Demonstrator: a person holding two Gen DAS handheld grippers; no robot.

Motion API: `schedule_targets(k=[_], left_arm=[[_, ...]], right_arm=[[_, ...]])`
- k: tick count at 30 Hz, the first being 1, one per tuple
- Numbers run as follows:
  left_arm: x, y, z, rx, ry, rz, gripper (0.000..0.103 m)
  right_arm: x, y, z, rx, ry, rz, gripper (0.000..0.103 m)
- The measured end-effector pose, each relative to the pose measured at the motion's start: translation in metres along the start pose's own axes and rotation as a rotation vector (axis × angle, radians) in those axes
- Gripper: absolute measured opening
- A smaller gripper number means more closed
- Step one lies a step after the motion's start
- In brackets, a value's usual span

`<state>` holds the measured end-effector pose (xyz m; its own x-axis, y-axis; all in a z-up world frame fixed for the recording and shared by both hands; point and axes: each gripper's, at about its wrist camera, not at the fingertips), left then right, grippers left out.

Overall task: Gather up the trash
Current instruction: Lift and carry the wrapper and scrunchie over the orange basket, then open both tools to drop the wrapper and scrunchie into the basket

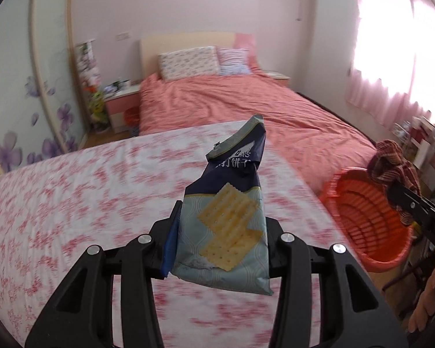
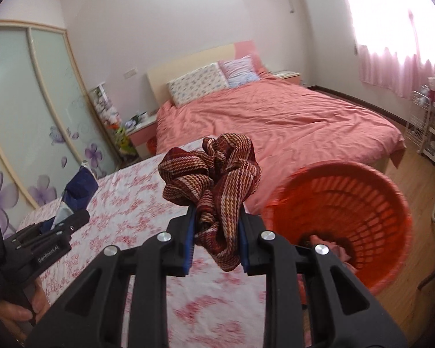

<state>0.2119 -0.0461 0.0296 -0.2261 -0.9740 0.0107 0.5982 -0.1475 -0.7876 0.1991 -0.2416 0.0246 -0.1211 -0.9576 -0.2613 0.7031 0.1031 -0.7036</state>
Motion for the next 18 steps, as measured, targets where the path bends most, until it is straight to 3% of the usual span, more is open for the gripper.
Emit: schedule_targets(k=[11,18], left_arm=[[0.101,0.005,0.008,0.001,0.177,-0.129,0.045],[0.155,0.03,0.012,-0.029,0.259,-0.225,0.045]], right_arm=[[0.09,-0.038,0.003,0.068,0.13,-0.088,0.025],[0.139,-0.04,0.008,0.078,0.202,-0.103,0.025]])
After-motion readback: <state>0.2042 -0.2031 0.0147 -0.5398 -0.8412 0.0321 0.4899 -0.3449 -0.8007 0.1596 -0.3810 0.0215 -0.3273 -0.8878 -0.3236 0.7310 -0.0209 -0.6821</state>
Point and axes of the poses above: each gripper's, at about its wrist camera, not at the fingertips, and y roughly the way its jaws point, x to its right, z to its top, and after that the axes turned 13 degrees about -x, right-handed
